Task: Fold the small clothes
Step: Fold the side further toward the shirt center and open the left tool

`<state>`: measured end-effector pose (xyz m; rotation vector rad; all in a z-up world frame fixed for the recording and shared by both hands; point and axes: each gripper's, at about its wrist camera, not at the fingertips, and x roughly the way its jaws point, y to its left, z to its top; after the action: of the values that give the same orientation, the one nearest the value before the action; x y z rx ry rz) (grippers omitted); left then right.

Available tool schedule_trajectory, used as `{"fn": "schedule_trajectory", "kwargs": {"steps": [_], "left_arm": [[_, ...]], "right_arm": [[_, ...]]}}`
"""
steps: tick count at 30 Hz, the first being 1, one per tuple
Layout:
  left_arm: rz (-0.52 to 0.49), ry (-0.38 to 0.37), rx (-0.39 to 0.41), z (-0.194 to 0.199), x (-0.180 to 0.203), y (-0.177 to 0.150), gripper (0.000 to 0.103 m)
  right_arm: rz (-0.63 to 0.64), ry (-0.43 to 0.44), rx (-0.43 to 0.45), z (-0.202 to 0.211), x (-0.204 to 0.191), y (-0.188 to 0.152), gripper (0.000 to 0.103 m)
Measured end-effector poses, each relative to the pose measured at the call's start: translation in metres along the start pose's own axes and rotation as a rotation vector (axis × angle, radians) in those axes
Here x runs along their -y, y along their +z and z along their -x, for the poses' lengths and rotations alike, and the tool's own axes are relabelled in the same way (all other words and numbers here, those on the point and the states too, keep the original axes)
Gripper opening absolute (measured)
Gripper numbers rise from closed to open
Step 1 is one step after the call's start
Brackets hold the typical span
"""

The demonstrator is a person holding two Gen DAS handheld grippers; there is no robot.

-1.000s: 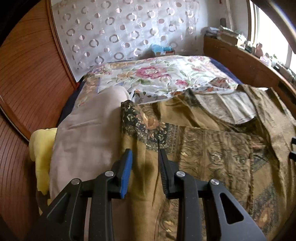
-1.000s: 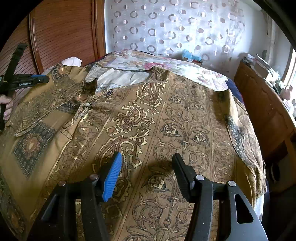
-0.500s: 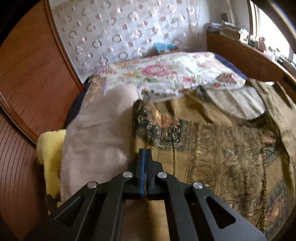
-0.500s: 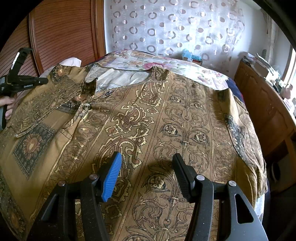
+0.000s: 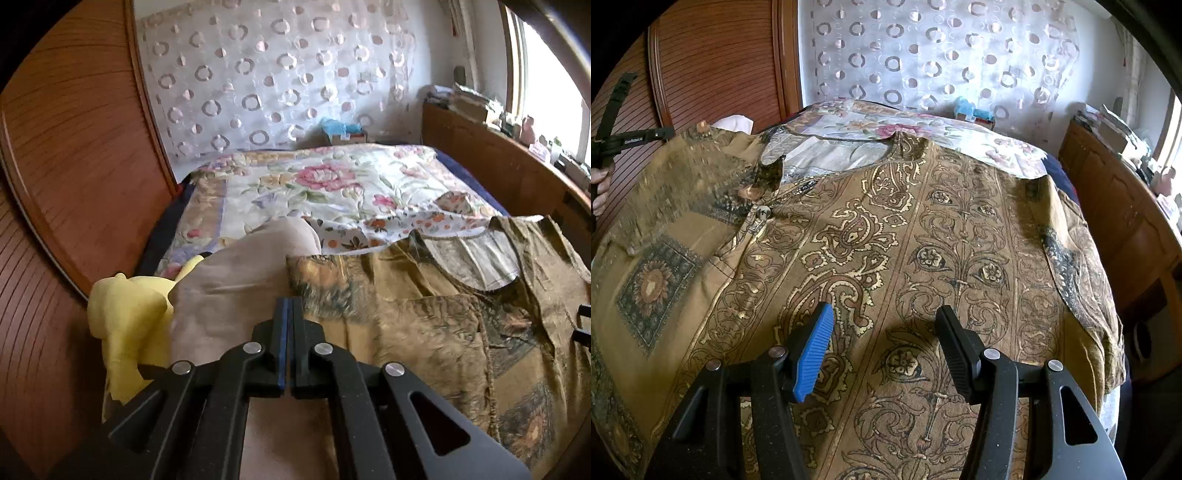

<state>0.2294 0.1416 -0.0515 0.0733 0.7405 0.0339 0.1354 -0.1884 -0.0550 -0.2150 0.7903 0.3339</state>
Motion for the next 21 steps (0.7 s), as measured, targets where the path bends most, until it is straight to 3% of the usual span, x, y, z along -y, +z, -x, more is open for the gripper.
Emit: {"fn": "schedule_trajectory", "kwargs": {"steps": [2,7,10,14,21], "left_arm": [[0.007,-0.033,0.007,0.009,0.002,-0.003,0.002],[-0.023,-0.115,0.102,0.05,0.02,-0.013,0.057],[-0.032,-0.149,0.147,0.073,0.029,-0.018,0.078],[-0.043,-0.166,0.195,0.098,0.045,-0.025,0.079],[-0.037,-0.225,0.202,0.119,0.073,-0.045,0.079]], "right_arm": [[0.0,0.0,-0.001,0.0,0.0,0.001,0.06],[-0.005,0.006,-0.003,0.0,0.001,0.0,0.06],[-0.006,0.007,-0.003,0.0,0.001,0.001,0.06],[-0.007,0.006,-0.003,0.0,0.001,0.001,0.06],[-0.008,0.006,-0.003,-0.001,0.001,0.001,0.061]]}}
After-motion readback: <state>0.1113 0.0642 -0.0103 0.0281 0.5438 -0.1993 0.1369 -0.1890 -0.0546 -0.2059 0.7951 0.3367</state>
